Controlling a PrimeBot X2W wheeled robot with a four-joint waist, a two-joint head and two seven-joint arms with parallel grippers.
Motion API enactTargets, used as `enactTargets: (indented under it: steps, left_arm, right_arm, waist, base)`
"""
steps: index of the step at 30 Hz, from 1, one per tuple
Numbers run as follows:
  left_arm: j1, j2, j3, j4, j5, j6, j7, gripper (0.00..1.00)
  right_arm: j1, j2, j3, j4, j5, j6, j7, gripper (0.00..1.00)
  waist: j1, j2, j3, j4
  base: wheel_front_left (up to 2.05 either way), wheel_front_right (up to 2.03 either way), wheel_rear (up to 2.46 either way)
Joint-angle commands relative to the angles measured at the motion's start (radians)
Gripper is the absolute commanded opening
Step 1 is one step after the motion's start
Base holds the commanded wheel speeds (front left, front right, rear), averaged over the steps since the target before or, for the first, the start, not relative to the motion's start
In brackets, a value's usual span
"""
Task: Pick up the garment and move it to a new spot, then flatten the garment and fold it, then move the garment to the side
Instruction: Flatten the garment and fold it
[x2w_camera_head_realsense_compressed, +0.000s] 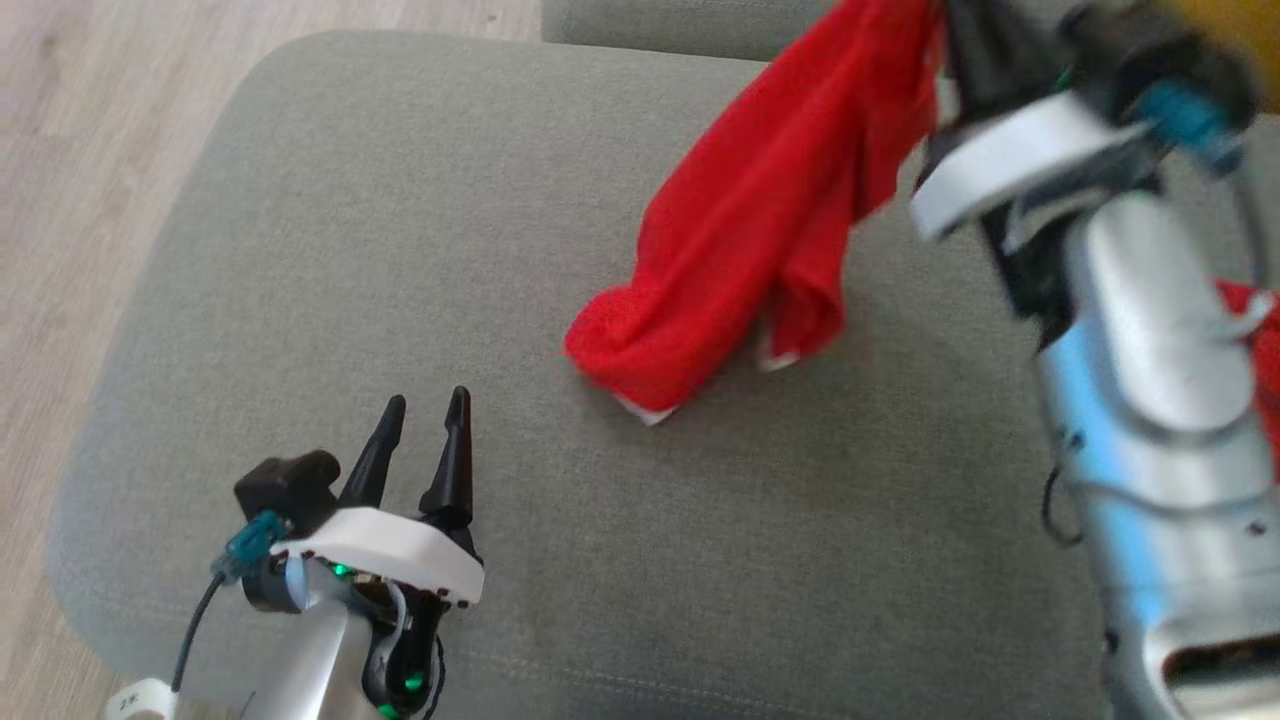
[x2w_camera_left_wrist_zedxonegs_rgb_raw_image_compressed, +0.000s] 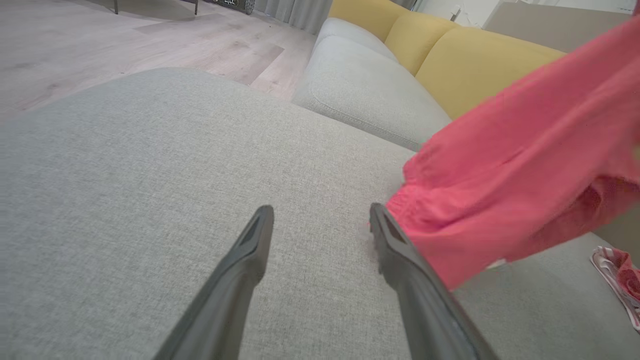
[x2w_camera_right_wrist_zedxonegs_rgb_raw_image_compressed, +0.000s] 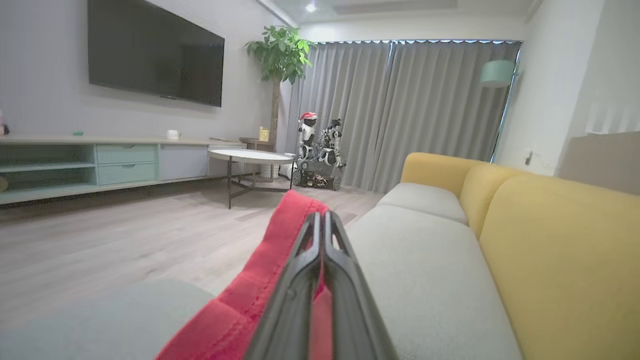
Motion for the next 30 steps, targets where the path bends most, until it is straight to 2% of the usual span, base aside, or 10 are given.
enactTargets:
  steps: [1, 5, 8, 12, 16, 17, 18, 22, 26, 30]
  left_arm:
    - [-0.027, 0.008, 0.023, -0.035, -0.005, 0.001, -0.012, 1.00]
    - [-0.028, 0.008, 0.018, -0.036, -0.008, 0.000, -0.012, 1.00]
    - [-0.034, 0.008, 0.010, -0.036, -0.012, -0.001, -0.012, 1.00]
    - [-0.047, 0.008, 0.003, -0.036, -0.017, -0.003, -0.012, 1.00]
    - [-0.063, 0.008, -0.011, -0.036, -0.023, -0.006, -0.012, 1.00]
    - [-0.067, 0.008, -0.013, -0.036, -0.025, -0.006, -0.012, 1.00]
    - [-0.069, 0.008, -0.015, -0.036, -0.027, -0.005, -0.012, 1.00]
    - [-0.070, 0.008, -0.014, -0.034, -0.032, 0.000, -0.012, 1.00]
    - [-0.063, 0.008, -0.002, -0.026, -0.023, 0.000, -0.012, 1.00]
    - [-0.062, 0.008, 0.015, -0.031, -0.016, 0.000, -0.012, 1.00]
  right_arm:
    - [-0.073, 0.002, -0.005, -0.051, 0.006, 0.002, 0.020, 0.00]
    - [-0.111, -0.008, -0.044, -0.012, 0.005, 0.002, 0.064, 0.00]
    - [-0.138, -0.015, -0.079, 0.085, -0.001, 0.002, 0.093, 0.00]
    - [-0.184, -0.043, -0.071, 0.244, -0.052, 0.002, 0.064, 0.00]
    - [-0.244, -0.078, -0.137, 0.400, -0.125, 0.002, 0.003, 0.00]
    - [-0.257, -0.085, -0.161, 0.435, -0.149, 0.002, -0.007, 0.25]
    - [-0.268, -0.089, -0.185, 0.467, -0.173, 0.002, -0.014, 1.00]
    - [-0.296, -0.073, -0.258, 0.560, -0.237, 0.002, -0.047, 1.00]
    - [-0.300, -0.049, -0.270, 0.622, -0.268, 0.002, -0.087, 1.00]
    - [-0.293, -0.029, -0.278, 0.660, -0.252, 0.002, -0.131, 1.00]
  waist:
    - [0.0000, 0.0000, 0.010, 0.016]
    - [0.0000, 0.0000, 0.022, 0.032]
    - [0.0000, 0.0000, 0.037, 0.051]
    - [0.0000, 0.0000, 0.063, 0.070]
    - [0.0000, 0.0000, 0.083, 0.089]
    - [0.0000, 0.0000, 0.087, 0.091]
    - [0.0000, 0.0000, 0.090, 0.093]
    - [0.0000, 0.0000, 0.091, 0.086]
    - [0.0000, 0.0000, 0.077, 0.056]
    - [0.0000, 0.0000, 0.051, 0.017]
  base:
    - [0.00, 0.00, 0.00]
    - [0.00, 0.00, 0.00]
    - [0.00, 0.00, 0.00]
    - [0.00, 0.00, 0.00]
    - [0.00, 0.00, 0.00]
    - [0.00, 0.00, 0.00]
    - [0.00, 0.00, 0.00]
    - [0.00, 0.00, 0.00]
    - [0.00, 0.00, 0.00]
    - [0.00, 0.00, 0.00]
